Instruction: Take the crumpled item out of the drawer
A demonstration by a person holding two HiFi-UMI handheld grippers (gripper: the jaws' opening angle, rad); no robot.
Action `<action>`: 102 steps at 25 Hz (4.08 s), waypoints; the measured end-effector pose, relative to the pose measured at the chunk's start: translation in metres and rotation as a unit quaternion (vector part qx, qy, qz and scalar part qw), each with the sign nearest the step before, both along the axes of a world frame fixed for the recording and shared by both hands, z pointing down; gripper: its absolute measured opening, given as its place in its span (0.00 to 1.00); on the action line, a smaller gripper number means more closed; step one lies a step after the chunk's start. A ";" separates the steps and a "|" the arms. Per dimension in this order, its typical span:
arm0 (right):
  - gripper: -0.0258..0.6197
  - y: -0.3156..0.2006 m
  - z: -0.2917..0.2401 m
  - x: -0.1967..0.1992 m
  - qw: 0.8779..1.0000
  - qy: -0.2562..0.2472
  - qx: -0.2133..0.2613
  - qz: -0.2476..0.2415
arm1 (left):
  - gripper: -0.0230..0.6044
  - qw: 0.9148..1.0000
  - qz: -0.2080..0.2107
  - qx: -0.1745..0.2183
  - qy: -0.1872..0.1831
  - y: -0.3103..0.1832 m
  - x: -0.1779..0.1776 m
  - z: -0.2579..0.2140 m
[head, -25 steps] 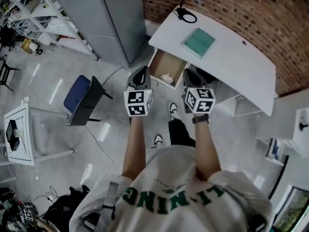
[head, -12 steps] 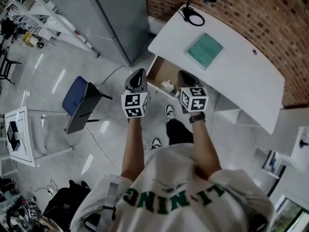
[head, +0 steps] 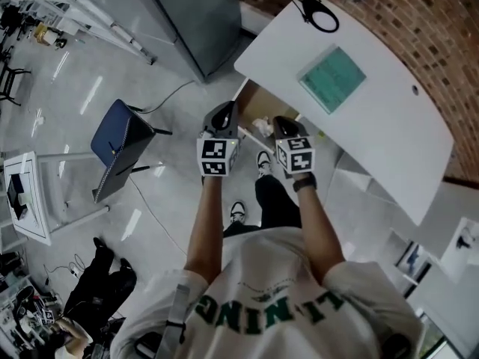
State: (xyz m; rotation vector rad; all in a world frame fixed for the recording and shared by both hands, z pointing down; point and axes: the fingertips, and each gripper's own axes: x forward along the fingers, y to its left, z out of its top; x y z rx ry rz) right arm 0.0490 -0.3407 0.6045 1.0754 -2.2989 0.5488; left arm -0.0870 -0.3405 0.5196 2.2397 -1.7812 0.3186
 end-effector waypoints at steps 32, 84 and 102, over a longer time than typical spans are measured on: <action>0.06 -0.023 0.304 -0.049 0.955 0.143 -0.236 -0.112 | 0.03 0.996 0.073 -0.042 0.041 -0.079 -0.017 0.164; 0.06 -0.036 0.313 -0.019 0.968 0.137 -0.209 -0.028 | 0.04 0.997 0.043 -0.039 0.054 -0.035 -0.027 0.157; 0.05 -0.006 0.130 -0.003 0.992 0.027 -0.115 0.040 | 0.03 0.998 0.039 -0.012 0.042 0.029 -0.016 0.058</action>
